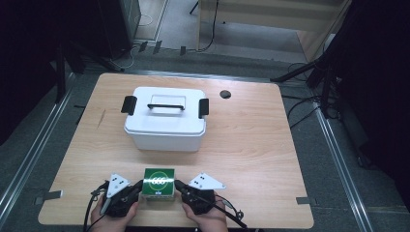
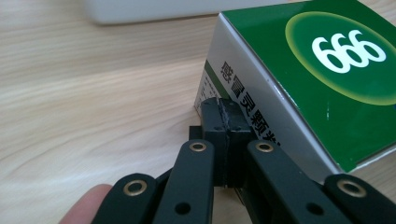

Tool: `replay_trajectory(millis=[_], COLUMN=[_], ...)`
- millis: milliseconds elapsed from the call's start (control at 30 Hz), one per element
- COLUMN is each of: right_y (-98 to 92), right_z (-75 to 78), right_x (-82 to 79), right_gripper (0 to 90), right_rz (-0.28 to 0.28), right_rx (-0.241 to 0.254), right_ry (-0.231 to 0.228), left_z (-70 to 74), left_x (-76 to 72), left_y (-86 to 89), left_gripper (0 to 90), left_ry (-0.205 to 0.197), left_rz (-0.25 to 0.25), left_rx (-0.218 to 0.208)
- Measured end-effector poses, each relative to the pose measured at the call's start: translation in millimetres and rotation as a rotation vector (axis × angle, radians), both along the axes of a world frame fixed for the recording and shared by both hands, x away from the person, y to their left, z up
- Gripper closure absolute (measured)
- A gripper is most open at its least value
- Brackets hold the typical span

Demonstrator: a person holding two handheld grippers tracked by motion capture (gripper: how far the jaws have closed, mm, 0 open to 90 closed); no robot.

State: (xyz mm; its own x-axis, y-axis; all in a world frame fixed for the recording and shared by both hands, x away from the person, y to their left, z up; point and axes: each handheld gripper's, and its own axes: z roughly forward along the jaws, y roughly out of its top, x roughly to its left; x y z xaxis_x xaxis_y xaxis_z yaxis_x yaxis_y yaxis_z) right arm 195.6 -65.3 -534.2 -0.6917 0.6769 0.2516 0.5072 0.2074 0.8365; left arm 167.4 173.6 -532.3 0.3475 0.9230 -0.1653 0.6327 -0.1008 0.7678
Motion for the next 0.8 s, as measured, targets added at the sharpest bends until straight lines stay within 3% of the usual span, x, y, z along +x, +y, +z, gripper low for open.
replay_trajectory(millis=[567,800], right_y=[-86.6,-113.5], right_z=[7.6,10.9], right_x=[13.5,15.6], right_gripper=[90.0,90.0], right_rz=[-0.148,-0.206], right_rx=[-0.05,-0.051], right_ry=[-0.007,-0.009], left_z=[0.8,1.7], left_x=[36.7,45.2], left_y=[-83.7,-111.7], left_gripper=[90.0,90.0], left_ry=[0.023,0.022], left_rz=[-0.147,-0.194], left_rx=[-0.043,-0.034])
